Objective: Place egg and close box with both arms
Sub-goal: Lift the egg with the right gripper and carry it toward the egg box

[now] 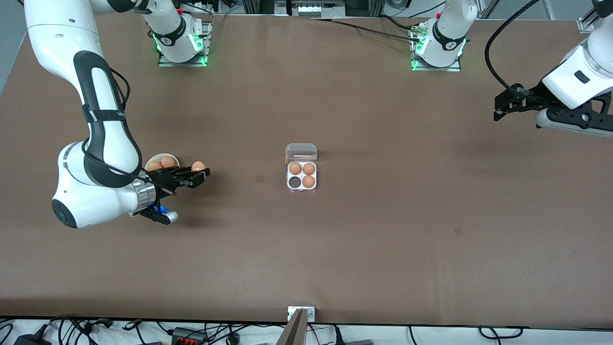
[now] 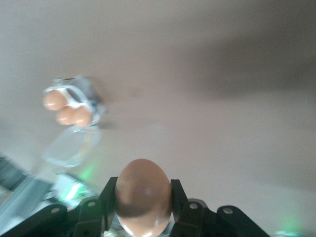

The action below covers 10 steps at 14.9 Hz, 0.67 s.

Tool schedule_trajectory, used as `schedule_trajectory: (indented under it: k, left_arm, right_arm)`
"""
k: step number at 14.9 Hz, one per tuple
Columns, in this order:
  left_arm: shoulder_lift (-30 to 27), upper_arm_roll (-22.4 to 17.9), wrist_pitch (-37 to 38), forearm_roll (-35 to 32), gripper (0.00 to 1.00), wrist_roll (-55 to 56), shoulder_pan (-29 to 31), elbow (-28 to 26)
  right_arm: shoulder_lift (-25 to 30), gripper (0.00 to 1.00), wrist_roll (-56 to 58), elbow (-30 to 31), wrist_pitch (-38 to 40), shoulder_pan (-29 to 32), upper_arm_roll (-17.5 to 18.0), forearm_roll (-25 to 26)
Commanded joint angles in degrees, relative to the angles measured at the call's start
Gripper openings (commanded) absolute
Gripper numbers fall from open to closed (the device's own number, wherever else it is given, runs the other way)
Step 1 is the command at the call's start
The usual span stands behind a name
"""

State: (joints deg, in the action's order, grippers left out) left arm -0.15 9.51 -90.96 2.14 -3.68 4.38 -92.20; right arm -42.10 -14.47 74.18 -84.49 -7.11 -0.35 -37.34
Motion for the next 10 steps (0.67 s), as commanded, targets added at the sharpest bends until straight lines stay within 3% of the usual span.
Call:
schedule_trajectory:
  k: [1,6,10]
  left_arm:
    - [-0.2,0.2,0.1,0.8,1.00,0.1,0.2,0.4]
    - [-0.2,0.2,0.1,0.8,1.00,0.1,0.3,0.4]
    - [-0.2,0.2,0.1,0.8,1.00,0.1,0.3,0.4]
  right_arm:
    - [-0.4,0.31,-3.0,3.7,-0.8,-0.6,-0.3,-9.7]
    - [-5.0,0.31,-9.6,4.3,-4.8,-3.9,-0.3,-21.7]
    - [-5.5,0.29,-13.4,9.2,-15.0,-9.0,-0.7,-35.0]
